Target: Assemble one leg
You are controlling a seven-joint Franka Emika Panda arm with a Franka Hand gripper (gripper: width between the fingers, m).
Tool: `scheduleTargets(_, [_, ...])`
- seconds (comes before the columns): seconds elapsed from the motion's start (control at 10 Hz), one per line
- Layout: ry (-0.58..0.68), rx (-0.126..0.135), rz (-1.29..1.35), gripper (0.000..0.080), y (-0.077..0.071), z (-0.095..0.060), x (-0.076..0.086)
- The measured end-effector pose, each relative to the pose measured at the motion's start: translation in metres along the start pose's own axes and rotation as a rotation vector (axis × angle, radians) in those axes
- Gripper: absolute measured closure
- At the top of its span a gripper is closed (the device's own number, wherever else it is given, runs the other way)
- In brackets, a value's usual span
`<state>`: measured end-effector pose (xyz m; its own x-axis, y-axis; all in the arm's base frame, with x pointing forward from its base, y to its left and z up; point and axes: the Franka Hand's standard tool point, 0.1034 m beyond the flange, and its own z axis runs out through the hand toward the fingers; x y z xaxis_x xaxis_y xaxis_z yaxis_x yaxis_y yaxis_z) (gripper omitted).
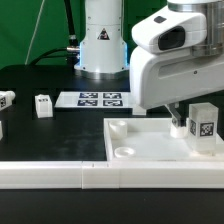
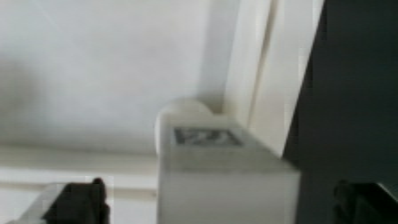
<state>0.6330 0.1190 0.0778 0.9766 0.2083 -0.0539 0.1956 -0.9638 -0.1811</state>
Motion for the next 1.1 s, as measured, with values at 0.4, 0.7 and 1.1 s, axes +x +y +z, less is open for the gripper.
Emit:
scheduleTargets(0.4, [-0.002,-0.004,0.003,0.0501,0.0036,0.0006,-0.0012])
scheduleTargets(0.7, [-0.002,-0.003,0.029,0.0503,0.0042,0.0006,-0.0012])
scheduleTargets(1.1, [0.032,0.001,0.529,0.0502,0.0035,0.0027,-0.0011])
